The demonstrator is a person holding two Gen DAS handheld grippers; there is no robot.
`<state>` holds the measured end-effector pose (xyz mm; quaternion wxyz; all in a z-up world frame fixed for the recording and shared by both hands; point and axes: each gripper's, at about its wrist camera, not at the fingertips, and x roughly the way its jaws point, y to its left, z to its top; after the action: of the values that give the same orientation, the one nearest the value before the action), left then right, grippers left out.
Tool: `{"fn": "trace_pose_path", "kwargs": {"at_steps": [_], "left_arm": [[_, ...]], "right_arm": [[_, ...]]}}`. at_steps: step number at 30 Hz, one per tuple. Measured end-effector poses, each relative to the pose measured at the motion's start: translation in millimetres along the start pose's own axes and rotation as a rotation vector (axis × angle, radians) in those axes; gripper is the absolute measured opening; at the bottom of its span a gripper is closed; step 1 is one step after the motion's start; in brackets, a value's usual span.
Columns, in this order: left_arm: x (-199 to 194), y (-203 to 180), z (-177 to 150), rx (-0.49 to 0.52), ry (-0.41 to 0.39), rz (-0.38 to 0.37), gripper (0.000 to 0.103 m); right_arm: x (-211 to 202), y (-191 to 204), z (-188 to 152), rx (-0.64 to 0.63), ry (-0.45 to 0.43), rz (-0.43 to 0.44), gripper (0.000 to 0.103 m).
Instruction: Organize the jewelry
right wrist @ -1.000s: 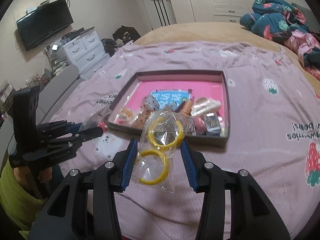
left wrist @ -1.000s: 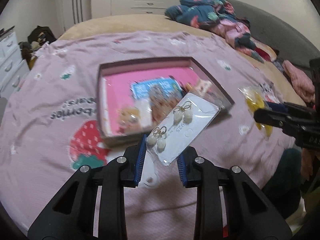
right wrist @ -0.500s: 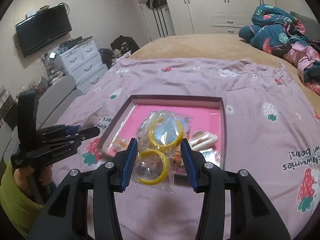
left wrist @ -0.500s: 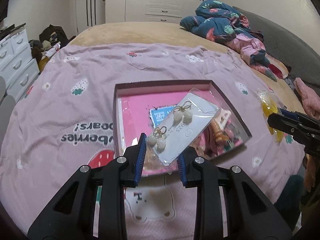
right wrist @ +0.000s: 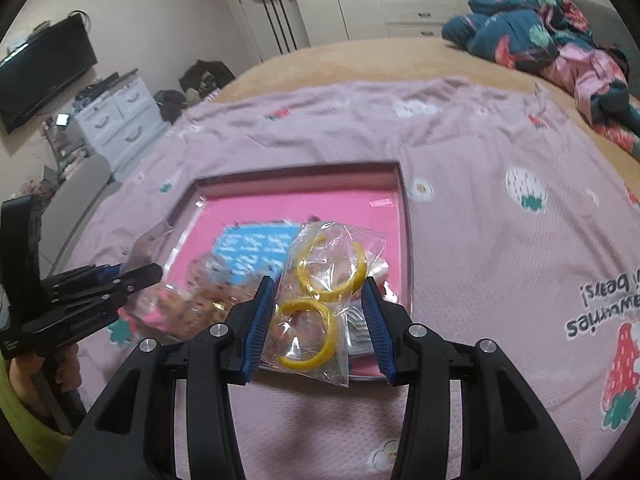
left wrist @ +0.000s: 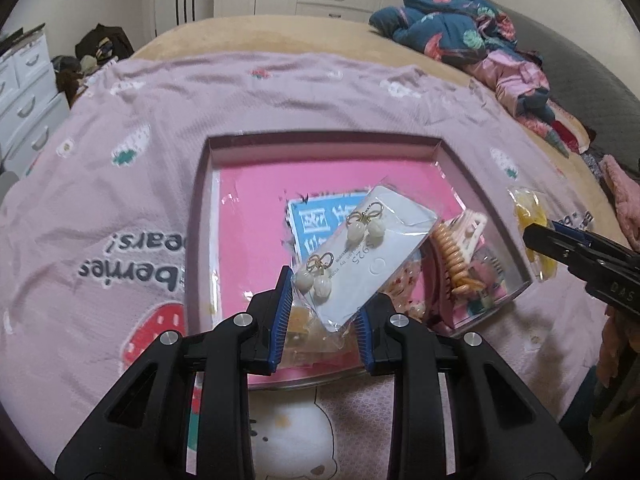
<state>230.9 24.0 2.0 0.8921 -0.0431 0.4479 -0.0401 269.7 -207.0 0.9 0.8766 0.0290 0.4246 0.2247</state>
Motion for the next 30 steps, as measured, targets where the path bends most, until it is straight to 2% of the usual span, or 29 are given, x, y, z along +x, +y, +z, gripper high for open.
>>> {"fn": "trace_pose_path", "kwargs": {"at_steps": [9,11,13,16,20,23,25,30], "left_arm": [[15.4,-4.2,-10.4,0.013,0.035,0.024,0.024],[13.9,-5.1,-11.2,0.016,0.034,0.026,0.03],[9.3,-6.0,-11.9,0.016,0.025,0.03,0.04],[-2.3,-8.1,-11.9,0.019,0.0,0.038,0.053],[-25.1,-12.1,-12.8,0.023,-0.042,0.036,0.064],[-44.5,-13.3,-15.5,0.011,-0.072,0.035,0.072],[-60.9,-12.7,-19.5,-0.005,-0.106,0.044,0.083],[-87.6,-12.7,-28.1,-0.012,-0.14,0.041,0.089]], "right_arm": [[35.4,-11.5,-15.0,0.04,0.073,-0.023,0.048],[32.9,-12.5,-16.3,0.05,0.069,-0.021,0.061],[24.1,-12.0,-17.1,0.049,0.047,-0.024,0.064],[7.7,-11.5,-16.9,0.049,0.011,-0.028,0.079],[-26.4,-8.5,-19.1,0.056,-0.062,-0.026,0.09],[-50.5,-1.7,-23.3,0.04,-0.106,-0.026,0.096],[-66.5,4.7,-26.7,0.022,-0.136,-0.028,0.098],[-95.6,16.6,-31.9,-0.005,-0.183,-0.026,0.099]]}}
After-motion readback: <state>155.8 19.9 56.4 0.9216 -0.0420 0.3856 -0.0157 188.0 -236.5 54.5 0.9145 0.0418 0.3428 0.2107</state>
